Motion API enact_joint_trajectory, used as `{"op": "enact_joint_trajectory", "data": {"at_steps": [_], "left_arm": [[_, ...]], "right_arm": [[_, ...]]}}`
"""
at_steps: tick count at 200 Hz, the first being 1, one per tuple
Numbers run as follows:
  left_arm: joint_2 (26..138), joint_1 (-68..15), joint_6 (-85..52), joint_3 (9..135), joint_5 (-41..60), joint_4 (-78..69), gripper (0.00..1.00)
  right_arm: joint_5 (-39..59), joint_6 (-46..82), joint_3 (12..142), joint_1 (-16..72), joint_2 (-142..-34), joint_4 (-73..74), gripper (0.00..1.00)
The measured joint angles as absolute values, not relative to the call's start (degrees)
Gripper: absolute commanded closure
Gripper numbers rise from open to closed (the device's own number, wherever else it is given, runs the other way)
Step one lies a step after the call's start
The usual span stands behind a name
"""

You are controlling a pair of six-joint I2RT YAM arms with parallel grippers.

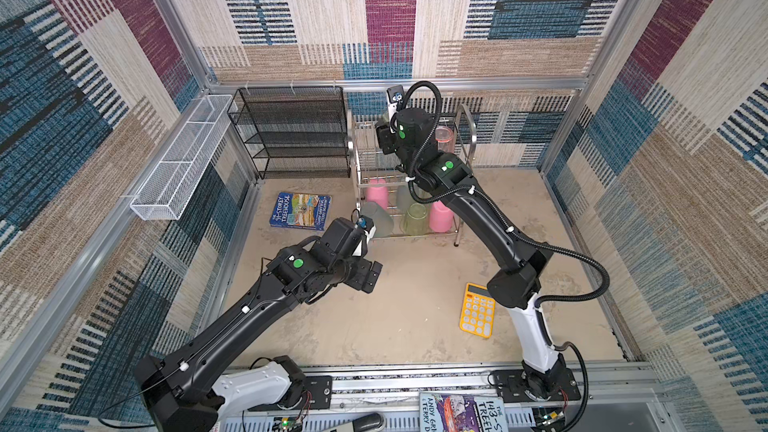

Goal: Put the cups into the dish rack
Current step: 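Carry the green cup up into the upper tier while left gripper withdraws, then release the green cup upside down in the upper tier and lift the right gripper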

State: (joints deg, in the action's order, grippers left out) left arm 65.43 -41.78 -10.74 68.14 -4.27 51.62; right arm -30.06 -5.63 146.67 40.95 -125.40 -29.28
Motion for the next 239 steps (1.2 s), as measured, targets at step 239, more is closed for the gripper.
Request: {"op": "enact_joint_trajectory", "data": {"at_steps": [239], "left_arm": [[60.16,-40.6,-12.05,65.34,-2.74,49.28,0.03]], "right_arm": [[-24.03,-0.75,132.07,38.3,-122.43,-24.73,0.05]]}}
